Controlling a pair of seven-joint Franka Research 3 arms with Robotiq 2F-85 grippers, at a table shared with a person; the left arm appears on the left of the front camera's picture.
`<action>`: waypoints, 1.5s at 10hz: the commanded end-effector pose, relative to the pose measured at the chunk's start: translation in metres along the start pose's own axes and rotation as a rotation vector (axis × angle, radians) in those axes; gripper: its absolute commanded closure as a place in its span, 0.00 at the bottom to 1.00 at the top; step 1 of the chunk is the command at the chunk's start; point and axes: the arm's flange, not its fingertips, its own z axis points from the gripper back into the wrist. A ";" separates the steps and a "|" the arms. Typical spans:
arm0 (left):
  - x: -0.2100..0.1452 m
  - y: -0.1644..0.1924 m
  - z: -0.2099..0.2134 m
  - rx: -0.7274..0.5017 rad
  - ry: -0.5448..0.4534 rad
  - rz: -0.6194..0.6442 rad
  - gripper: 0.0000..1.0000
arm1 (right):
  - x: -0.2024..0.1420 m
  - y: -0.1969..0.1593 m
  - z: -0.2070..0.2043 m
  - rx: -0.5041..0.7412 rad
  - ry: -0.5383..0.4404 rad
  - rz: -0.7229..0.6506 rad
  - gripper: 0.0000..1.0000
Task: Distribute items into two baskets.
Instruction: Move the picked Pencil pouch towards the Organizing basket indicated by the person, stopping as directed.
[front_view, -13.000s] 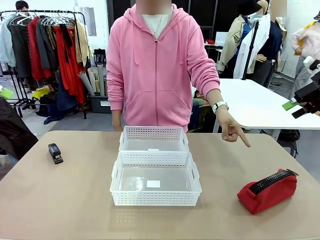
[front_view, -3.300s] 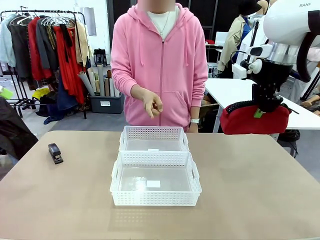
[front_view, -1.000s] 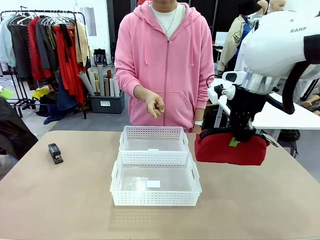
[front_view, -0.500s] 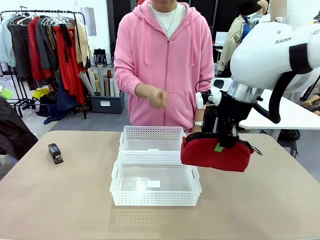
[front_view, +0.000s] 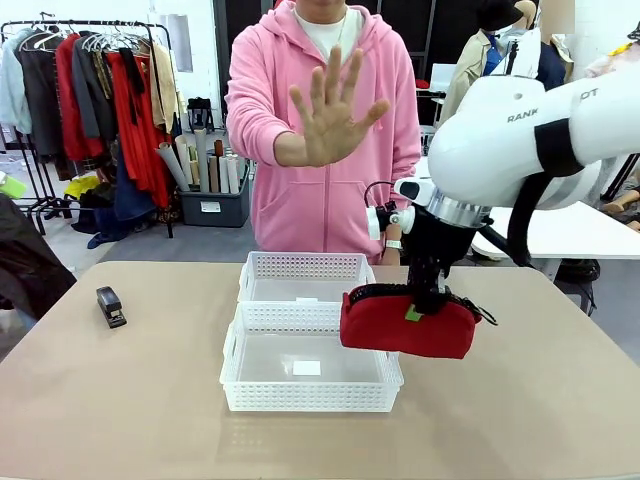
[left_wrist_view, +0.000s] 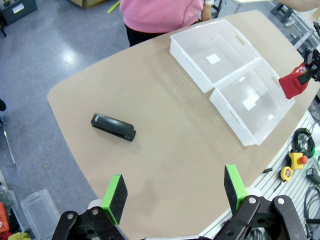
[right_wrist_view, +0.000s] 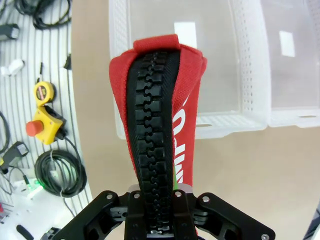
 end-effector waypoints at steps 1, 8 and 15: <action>0.000 0.000 0.000 -0.013 -0.013 -0.003 0.00 | -0.031 -0.004 0.037 -0.051 -0.046 -0.025 1.00; 0.000 0.000 0.000 -0.013 -0.013 -0.003 0.00 | -0.155 -0.035 0.136 0.002 0.011 0.058 1.00; 0.000 0.000 0.000 -0.013 -0.013 -0.003 0.00 | -0.165 -0.030 0.136 -0.016 0.011 0.017 1.00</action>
